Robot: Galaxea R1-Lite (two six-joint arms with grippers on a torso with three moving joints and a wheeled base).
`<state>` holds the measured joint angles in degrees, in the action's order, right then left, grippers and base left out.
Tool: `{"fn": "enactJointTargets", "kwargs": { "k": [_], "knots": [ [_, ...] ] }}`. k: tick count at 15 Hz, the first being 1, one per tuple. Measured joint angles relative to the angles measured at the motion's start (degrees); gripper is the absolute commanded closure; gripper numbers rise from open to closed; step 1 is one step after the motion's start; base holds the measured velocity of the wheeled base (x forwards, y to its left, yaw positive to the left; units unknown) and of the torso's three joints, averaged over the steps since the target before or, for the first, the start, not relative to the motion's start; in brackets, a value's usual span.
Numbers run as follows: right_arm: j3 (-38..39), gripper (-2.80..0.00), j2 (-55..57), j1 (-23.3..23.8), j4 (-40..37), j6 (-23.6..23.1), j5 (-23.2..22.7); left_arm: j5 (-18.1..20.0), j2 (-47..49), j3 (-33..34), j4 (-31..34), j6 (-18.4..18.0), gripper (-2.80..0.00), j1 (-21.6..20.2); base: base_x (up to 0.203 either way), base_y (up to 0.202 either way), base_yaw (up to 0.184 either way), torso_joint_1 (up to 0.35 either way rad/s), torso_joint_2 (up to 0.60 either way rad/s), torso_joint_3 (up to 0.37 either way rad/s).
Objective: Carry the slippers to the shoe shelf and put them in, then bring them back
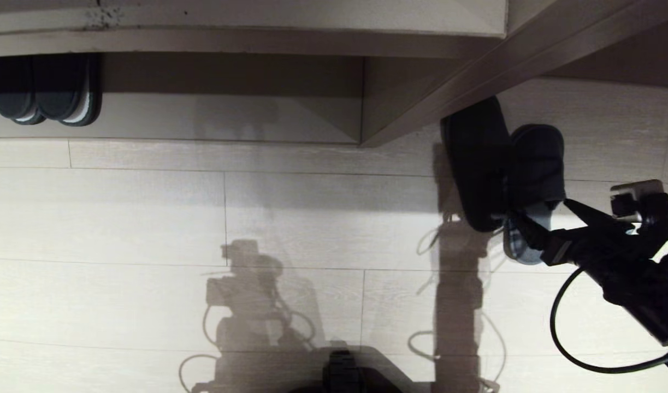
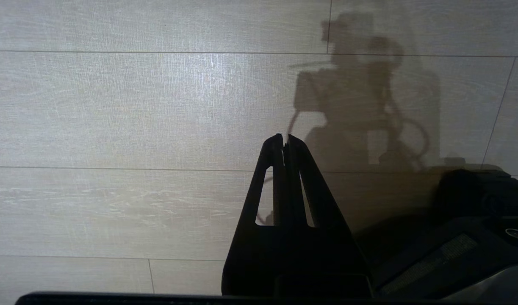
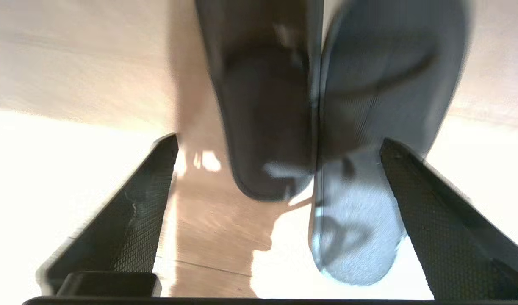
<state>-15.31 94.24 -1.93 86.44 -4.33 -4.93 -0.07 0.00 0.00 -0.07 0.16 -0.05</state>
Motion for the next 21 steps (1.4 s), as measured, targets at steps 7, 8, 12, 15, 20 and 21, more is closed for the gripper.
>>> {"fn": "enactJointTargets", "kwargs": {
  "k": [7,8,12,15,20,21],
  "knots": [
    [6.9,0.0,-22.8,-0.7,-9.4,-0.3,-1.0,0.0,0.0,0.0,0.0,0.0,0.0,0.0,0.0,0.0,0.0,0.0,0.0,0.0],
    [7.3,0.0,-26.6,-0.7,-12.0,-0.3,-0.9,0.0,0.0,0.0,0.0,0.0,0.0,0.0,0.0,0.0,0.0,0.0,0.0,0.0],
    [6.0,0.0,-44.8,-0.6,-28.4,-0.6,-1.1,0.0,0.0,0.0,0.0,0.0,0.0,0.0,0.0,0.0,0.0,0.0,0.0,0.0],
    [3.9,0.0,-60.8,0.1,-45.8,-0.6,-1.5,0.0,0.0,0.0,0.0,0.0,0.0,0.0,0.0,0.0,0.0,0.0,0.0,0.0],
    [4.4,0.0,-78.1,3.2,-65.0,-0.7,-2.2,0.0,0.0,0.0,0.0,0.0,0.0,0.0,0.0,0.0,0.0,0.0,0.0,0.0],
    [5.4,0.0,-79.5,3.4,-65.1,-0.7,-2.2,0.0,0.0,0.0,0.0,0.1,0.0,0.0,0.0,0.0,0.0,0.0,0.0,0.0]
  ]
}}
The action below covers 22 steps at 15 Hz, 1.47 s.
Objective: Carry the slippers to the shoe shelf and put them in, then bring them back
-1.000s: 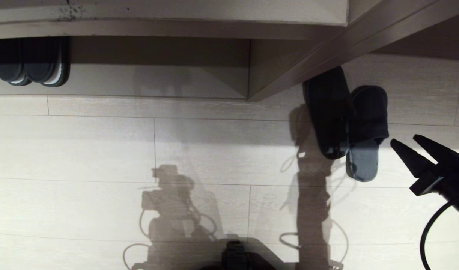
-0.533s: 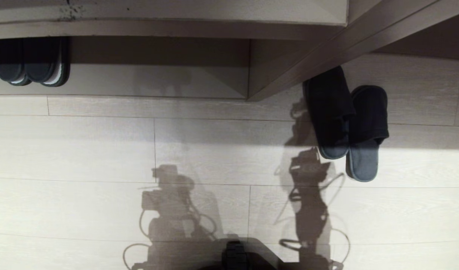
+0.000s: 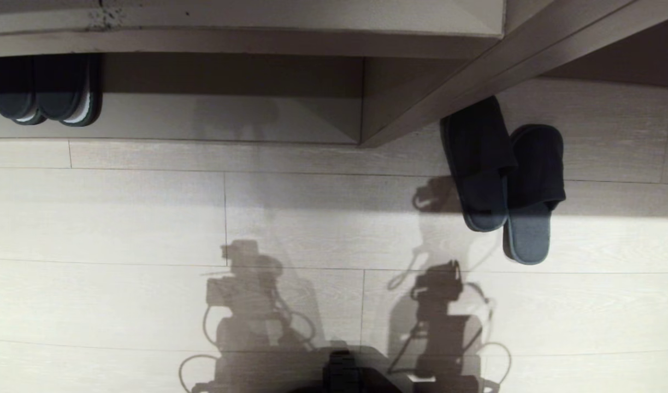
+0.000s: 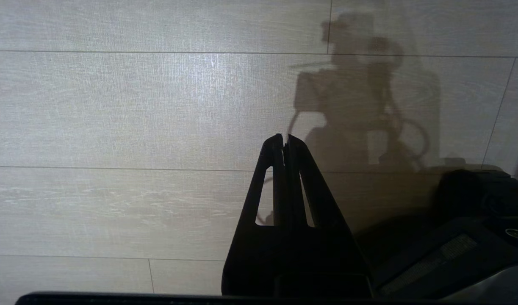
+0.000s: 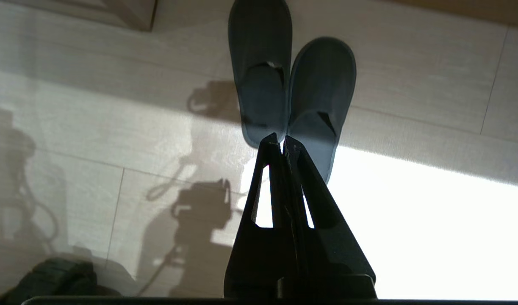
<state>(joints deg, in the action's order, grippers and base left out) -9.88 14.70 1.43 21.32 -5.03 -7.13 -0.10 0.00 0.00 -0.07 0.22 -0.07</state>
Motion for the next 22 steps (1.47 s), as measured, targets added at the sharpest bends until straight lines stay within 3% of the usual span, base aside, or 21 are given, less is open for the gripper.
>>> {"fn": "enactJointTargets", "kwargs": {
  "k": [4,10,22],
  "knots": [
    [5.9,0.0,-7.0,-0.5,-2.1,0.0,0.2,0.0,0.0,0.0,0.0,0.2,0.0,0.0,0.0,0.0,0.0,0.0,0.0,0.0],
    [9.8,0.0,-14.2,-0.8,-20.9,0.9,7.1,0.0,0.0,0.0,0.0,0.0,0.0,0.0,0.0,0.0,0.0,0.0,0.0,0.0],
    [9.9,0.0,-14.9,-0.8,-21.3,3.0,7.6,0.0,0.0,0.0,0.0,0.6,0.0,0.0,0.0,0.0,0.0,0.003,0.0,0.167]
  ]
}}
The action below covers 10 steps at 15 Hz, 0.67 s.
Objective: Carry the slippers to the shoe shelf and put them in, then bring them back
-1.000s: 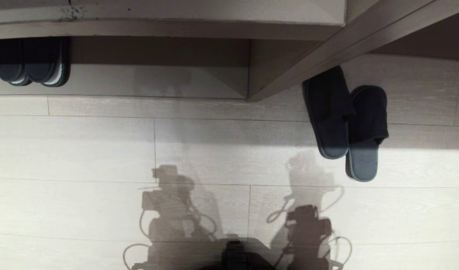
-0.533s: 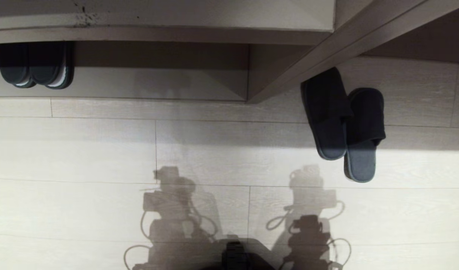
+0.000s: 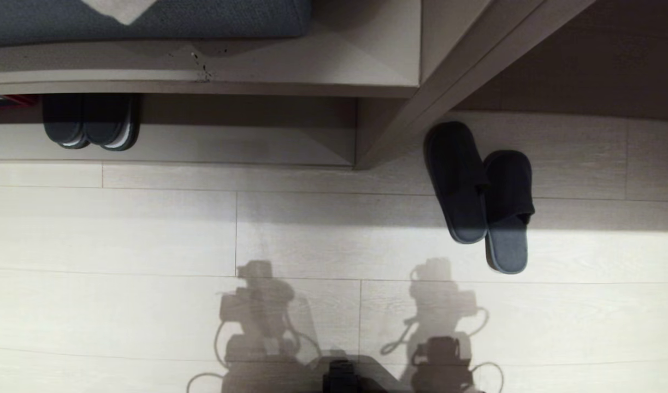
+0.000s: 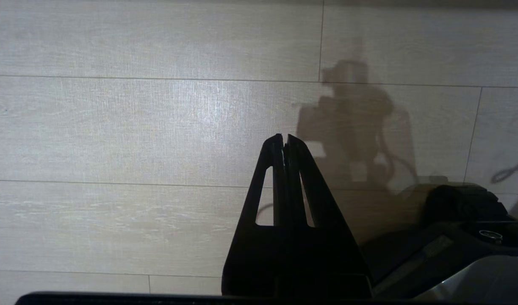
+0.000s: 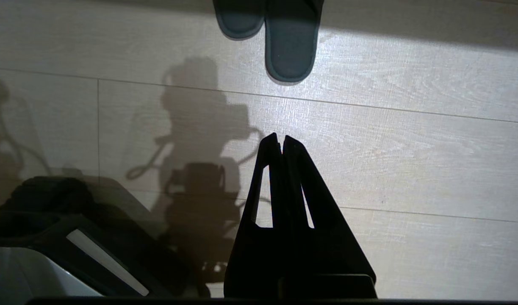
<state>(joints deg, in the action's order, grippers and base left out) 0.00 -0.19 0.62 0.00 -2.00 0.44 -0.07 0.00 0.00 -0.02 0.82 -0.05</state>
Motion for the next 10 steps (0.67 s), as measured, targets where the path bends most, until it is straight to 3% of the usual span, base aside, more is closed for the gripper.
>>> {"fn": "enactJointTargets", "kwargs": {
  "k": [10],
  "knots": [
    [0.0,0.0,0.0,0.0,0.0,0.0,0.0,0.0,0.0,0.0,0.0,0.0,0.0,0.0,0.0,0.0,0.0,0.002,0.0,0.205]
  ]
}}
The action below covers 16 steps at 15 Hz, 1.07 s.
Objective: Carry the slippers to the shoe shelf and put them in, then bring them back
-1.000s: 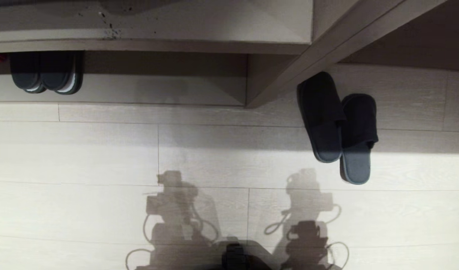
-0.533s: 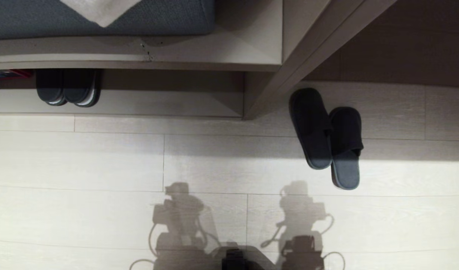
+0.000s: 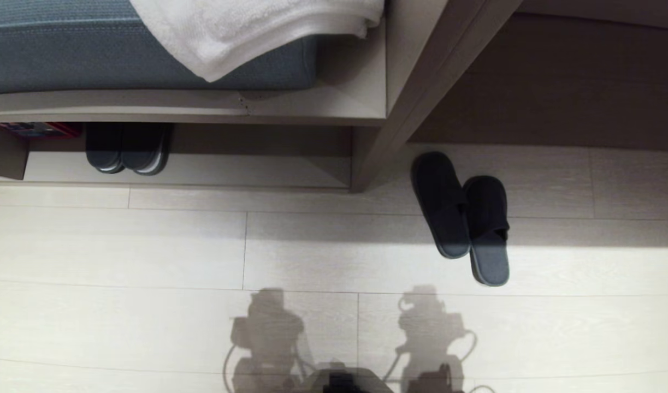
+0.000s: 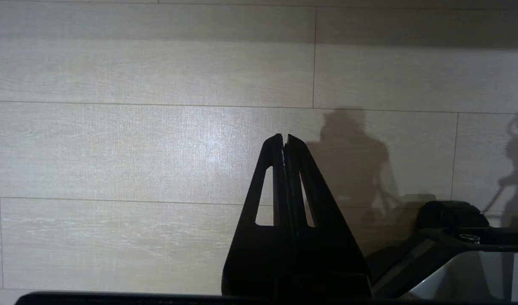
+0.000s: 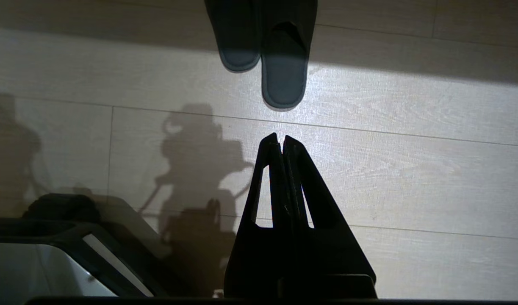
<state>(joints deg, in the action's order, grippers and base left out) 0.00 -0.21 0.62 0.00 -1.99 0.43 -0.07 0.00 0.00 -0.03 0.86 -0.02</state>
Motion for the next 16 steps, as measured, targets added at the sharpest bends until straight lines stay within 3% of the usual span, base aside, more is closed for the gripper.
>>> {"fn": "enactJointTargets", "kwargs": {
  "k": [16],
  "knots": [
    [0.0,0.0,0.1,0.0,0.0,0.0,0.0,0.0,0.0,0.0,0.0,0.1,0.0,0.0,0.0,0.0,0.0,0.002,0.0,0.202]
  ]
}}
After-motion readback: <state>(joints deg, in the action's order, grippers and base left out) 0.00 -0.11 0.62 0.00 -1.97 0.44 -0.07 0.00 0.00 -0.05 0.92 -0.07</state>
